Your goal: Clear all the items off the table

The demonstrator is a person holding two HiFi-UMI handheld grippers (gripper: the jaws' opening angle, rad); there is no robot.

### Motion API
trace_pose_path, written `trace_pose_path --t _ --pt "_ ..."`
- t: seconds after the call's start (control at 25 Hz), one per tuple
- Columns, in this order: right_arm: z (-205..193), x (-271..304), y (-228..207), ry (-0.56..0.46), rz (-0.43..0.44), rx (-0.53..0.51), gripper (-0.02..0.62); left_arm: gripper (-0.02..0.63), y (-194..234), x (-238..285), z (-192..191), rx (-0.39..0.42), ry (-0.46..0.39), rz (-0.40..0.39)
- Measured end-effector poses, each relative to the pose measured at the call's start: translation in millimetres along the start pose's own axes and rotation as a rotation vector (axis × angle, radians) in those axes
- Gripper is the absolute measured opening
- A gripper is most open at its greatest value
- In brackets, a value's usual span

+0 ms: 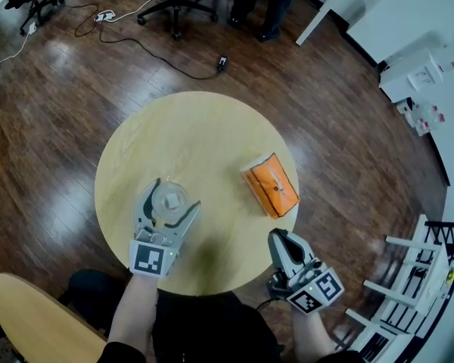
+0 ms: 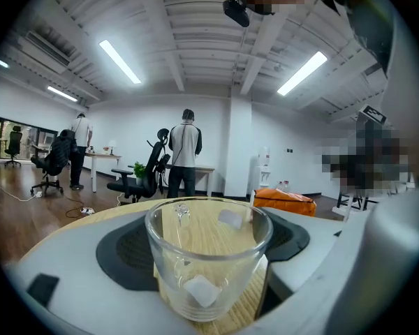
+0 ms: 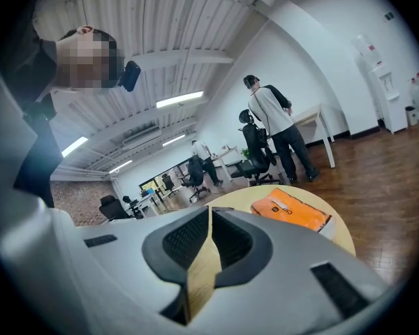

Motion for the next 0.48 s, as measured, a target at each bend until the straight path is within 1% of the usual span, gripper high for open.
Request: trace_pose_path --t 0.16,0.24,0.32,0.4,0.48 --pt "8.9 -6.4 0.8 -0.012 0.032 -0.005 0.018 0.42 -11.0 -4.6 18.4 0.005 -0.04 0.008" --pt "17.0 -11.7 7.2 -0.007 0.048 -0.028 0.018 0.42 -17.7 -14.2 34.4 -0.019 -0.069 0.016" --pt "29.0 -10.5 16.5 0.009 0.078 -0.095 0.018 0.42 -19.7 -25.9 54.3 -0.052 -0.109 0.037" --pt "44.2 1.6 27.0 0.02 0.134 -0.193 0.018 0.42 -16.9 -35.4 70.4 -0.071 -0.139 0.068" --pt "58.0 13.9 42.5 0.013 0.193 -0.27 0.018 0.42 -11.6 -49.2 83.6 -0.062 -0.171 0.103"
Point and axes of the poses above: the fingertips, and each gripper's own axes: x forward along the fingers, y to its left, z out of its top, the point moved 1 cm from there along -x, backward along the fingers
